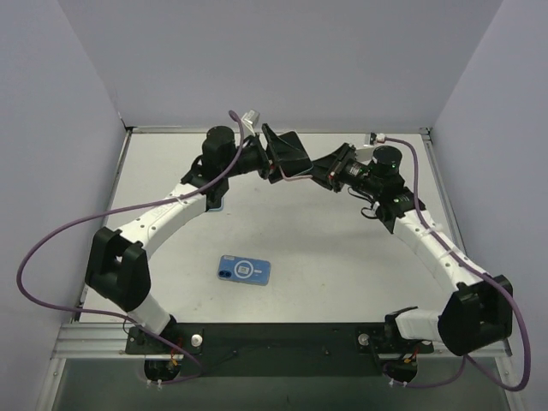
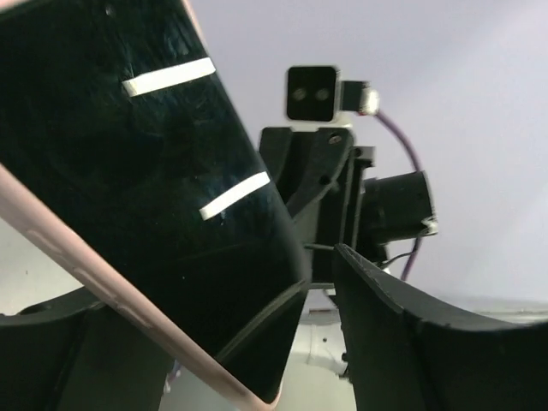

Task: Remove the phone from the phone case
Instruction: Remove the phone case from the phone.

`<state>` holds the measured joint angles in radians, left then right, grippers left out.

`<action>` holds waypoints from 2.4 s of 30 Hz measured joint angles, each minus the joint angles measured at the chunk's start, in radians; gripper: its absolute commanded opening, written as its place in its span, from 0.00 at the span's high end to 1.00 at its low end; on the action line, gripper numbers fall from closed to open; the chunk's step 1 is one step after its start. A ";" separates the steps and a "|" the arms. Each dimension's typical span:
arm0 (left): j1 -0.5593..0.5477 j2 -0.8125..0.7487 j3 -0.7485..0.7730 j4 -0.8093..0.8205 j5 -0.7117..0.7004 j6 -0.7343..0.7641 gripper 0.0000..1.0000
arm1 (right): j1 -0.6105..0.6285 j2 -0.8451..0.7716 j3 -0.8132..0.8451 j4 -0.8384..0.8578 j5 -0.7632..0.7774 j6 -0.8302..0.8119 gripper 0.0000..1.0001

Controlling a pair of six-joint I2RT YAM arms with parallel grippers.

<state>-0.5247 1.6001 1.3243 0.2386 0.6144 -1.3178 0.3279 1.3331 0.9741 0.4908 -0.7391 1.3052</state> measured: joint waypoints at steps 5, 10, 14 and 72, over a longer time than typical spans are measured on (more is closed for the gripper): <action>-0.031 0.037 -0.025 -0.005 0.067 0.012 0.21 | -0.038 -0.116 0.000 -0.287 0.104 -0.173 1.00; -0.030 0.044 -0.072 -0.008 0.093 0.026 0.20 | -0.081 -0.154 0.000 -0.485 0.228 -0.299 1.00; -0.025 0.044 -0.094 0.008 0.108 0.030 0.20 | -0.092 -0.157 0.000 -0.633 0.330 -0.396 1.00; -0.059 0.250 -0.275 -0.100 0.040 0.225 0.21 | 0.234 0.351 -0.040 -0.688 0.716 -0.755 0.78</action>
<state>-0.5838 1.8503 1.0489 0.1383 0.6548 -1.0924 0.5621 1.6836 0.9340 -0.1970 -0.0231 0.5503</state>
